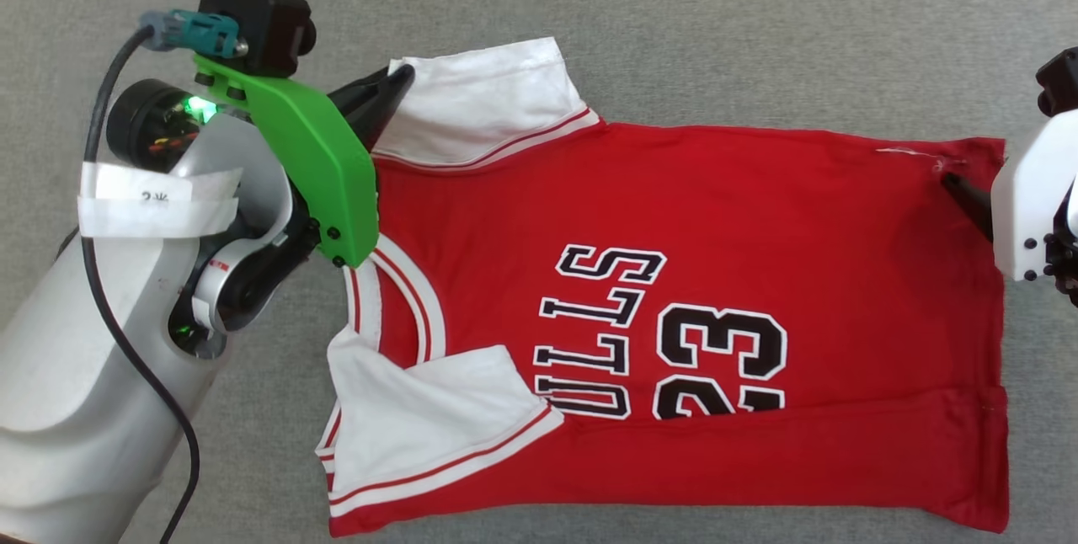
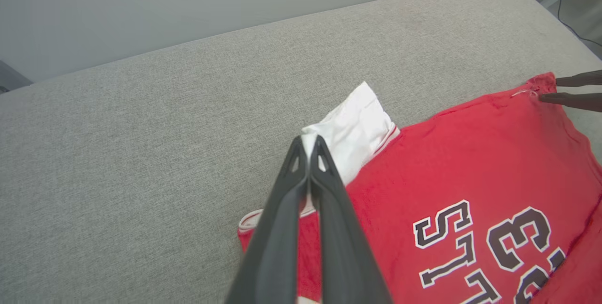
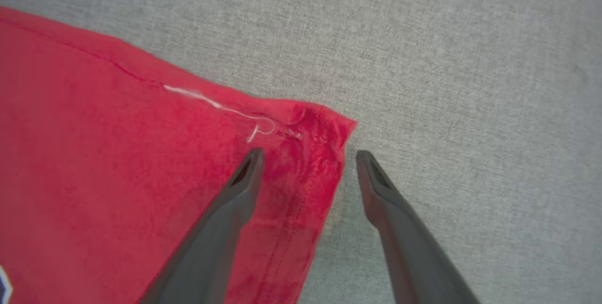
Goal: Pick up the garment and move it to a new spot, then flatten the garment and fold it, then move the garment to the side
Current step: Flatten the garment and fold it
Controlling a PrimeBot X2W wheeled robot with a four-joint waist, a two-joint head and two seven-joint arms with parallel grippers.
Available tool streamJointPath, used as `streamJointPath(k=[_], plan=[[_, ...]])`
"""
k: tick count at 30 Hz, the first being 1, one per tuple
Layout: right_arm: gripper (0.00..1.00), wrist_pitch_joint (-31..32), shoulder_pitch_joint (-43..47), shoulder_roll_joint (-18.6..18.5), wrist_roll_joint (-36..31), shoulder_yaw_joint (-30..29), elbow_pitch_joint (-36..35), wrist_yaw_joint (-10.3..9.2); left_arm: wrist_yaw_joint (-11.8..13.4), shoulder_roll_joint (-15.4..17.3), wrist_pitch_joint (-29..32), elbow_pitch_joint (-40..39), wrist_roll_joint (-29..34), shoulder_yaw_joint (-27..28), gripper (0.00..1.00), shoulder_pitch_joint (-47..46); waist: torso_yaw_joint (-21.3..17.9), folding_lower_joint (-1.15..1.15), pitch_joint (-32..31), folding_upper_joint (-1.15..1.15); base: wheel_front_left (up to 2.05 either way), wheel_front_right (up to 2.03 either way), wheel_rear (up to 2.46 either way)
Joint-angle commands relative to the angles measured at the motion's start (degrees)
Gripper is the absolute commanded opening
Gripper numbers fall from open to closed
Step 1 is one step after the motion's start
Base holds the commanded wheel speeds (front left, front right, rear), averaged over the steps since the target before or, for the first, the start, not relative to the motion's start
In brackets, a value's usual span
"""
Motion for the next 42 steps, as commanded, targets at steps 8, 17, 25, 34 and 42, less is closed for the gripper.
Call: streamJointPath(k=[8,17,25,34,42], plan=[[1.00,-1.0,-2.5,-1.1,0.3,3.9,4.8,-0.05,0.3,0.0,-1.2,-0.7,0.5,-0.3,0.00,1.3,2.5,0.00,2.4,0.00,0.00,0.00,0.00],[0.00,-7.8,-3.1,-0.8,1.5,4.9,7.9,-0.05,0.2,-0.3,-2.9,2.6,-0.4,0.3,0.00,2.4,2.6,0.00,1.0,0.00,0.00,0.00,0.00],[0.00,-17.3,-2.8,0.1,4.2,4.7,9.1,-0.05,1.0,0.0,-6.1,5.7,-1.4,2.1,0.00,5.4,1.6,0.00,-3.2,0.00,0.00,0.00,0.00],[0.00,-26.9,4.2,-0.1,7.7,2.2,9.4,-0.05,1.8,0.2,-8.3,6.1,-2.5,2.3,0.00,11.3,1.6,0.00,-8.6,0.00,0.00,0.00,0.00],[0.00,-34.1,13.6,0.0,11.1,0.0,6.3,-0.05,3.9,-0.4,-11.1,4.3,-3.9,2.4,0.00,19.4,1.6,0.00,-12.5,0.00,0.00,0.00,0.00]])
